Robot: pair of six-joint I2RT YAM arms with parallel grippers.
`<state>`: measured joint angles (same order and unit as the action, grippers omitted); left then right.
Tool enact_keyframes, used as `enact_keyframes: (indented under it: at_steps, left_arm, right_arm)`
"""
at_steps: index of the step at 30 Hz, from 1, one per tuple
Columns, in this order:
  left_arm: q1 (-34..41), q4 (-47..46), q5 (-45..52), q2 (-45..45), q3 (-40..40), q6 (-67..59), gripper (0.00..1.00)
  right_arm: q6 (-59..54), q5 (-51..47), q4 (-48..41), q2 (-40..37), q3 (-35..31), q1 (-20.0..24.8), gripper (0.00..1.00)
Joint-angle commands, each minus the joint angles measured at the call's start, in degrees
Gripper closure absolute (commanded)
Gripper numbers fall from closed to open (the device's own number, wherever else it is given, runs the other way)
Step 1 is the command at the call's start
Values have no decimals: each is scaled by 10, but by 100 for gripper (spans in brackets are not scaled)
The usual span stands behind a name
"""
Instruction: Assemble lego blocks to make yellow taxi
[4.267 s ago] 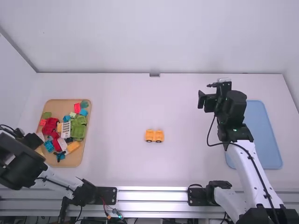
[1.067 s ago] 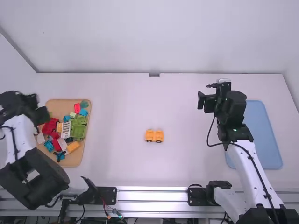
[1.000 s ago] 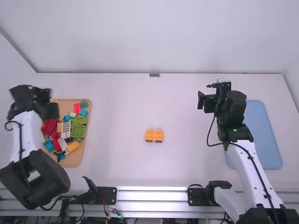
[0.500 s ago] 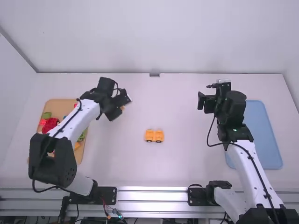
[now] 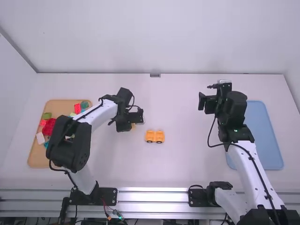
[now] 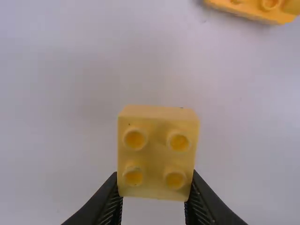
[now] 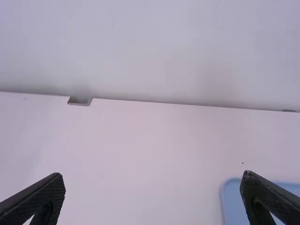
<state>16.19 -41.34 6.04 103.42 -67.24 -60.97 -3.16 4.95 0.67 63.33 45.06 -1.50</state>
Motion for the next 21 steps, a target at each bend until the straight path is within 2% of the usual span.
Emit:
enact_keyframes:
  at_steps: [1,10,18,20,21]
  left_arm:
    - [2,-4,41,16,-4,-40,99]
    - [3,68,41,28,53,-40,98]
    - [3,103,54,28,94,-40,94]
    - [3,106,51,28,99,-40,88]
    - [3,106,51,28,100,-40,79]
  right_arm:
    - [0,-3,-2,4,18,0,1]
    - [0,-3,-8,4,18,0,1]
    - [0,-3,-7,4,18,0,1]
    - [0,-3,-7,4,18,0,1]
    - [0,-3,-7,4,18,0,1]
